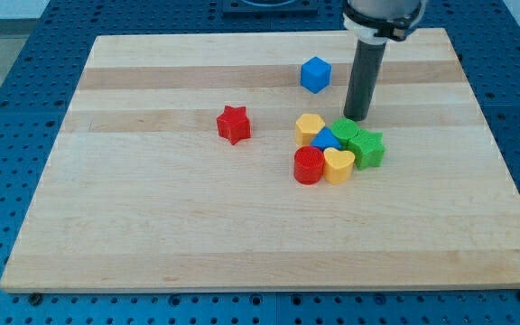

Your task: Push the green circle into the green star

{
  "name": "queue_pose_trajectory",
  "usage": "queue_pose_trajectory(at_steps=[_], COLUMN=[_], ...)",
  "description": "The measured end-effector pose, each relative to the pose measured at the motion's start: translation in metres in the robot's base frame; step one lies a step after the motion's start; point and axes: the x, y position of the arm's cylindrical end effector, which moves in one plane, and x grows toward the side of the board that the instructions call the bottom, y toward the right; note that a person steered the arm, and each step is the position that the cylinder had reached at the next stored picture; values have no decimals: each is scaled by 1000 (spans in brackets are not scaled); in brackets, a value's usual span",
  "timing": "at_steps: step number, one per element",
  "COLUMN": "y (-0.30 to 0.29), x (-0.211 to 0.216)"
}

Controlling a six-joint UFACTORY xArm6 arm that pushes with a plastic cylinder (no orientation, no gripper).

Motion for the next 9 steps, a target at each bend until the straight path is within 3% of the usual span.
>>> queue_pose_trajectory(at_steps=[4,9], y=[-29,1], x=[62,139])
